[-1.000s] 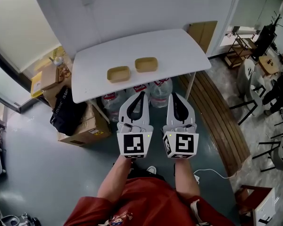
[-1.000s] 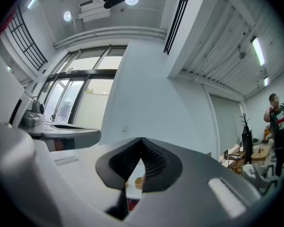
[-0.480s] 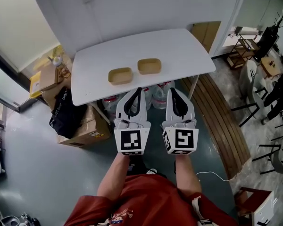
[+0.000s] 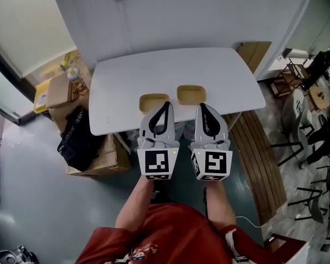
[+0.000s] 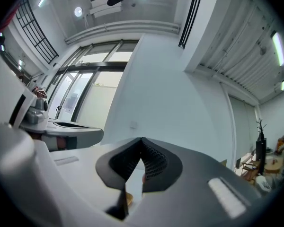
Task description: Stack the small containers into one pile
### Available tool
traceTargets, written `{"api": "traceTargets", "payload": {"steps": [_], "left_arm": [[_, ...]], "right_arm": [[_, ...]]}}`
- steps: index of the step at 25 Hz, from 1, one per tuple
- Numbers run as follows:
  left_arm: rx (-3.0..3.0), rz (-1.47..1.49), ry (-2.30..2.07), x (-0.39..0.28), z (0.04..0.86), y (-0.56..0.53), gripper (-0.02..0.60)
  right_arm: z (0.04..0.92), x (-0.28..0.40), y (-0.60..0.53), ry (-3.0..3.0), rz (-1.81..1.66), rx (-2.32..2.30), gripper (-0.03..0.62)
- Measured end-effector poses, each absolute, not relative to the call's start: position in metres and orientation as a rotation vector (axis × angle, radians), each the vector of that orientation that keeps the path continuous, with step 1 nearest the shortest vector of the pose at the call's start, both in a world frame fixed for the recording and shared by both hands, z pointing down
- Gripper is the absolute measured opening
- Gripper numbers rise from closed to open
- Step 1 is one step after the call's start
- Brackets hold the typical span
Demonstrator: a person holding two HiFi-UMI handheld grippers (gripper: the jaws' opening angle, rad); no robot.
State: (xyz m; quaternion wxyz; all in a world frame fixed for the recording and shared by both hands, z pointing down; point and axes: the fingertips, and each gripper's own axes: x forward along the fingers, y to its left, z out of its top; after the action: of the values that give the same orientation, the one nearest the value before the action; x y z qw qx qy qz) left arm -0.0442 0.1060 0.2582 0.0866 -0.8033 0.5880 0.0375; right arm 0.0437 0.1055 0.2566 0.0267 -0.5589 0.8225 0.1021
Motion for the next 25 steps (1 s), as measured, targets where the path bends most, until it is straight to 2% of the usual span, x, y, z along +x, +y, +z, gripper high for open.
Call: {"api": "traceTargets", "payload": {"steps": [11,18,25], "left_arm": [[-2.379,0.121,1.761,-0.125,0.25,-0.009,0.002],[-2.402,0.118,1.759,-0.156,0.25,-0.067,0.002],[-2.388,0.11,1.756,-0.155,0.247,-0.099,0.002]], "right_arm": [[0.253,-0.042,-0.016,2.571,0.305,-1.727,0.0],[0.254,-0.062,-0.07,2.539,0.284,-1.773,0.0],[0.254,-0.063,-0.103,2.534,0.277,-1.763,0.0]]}}
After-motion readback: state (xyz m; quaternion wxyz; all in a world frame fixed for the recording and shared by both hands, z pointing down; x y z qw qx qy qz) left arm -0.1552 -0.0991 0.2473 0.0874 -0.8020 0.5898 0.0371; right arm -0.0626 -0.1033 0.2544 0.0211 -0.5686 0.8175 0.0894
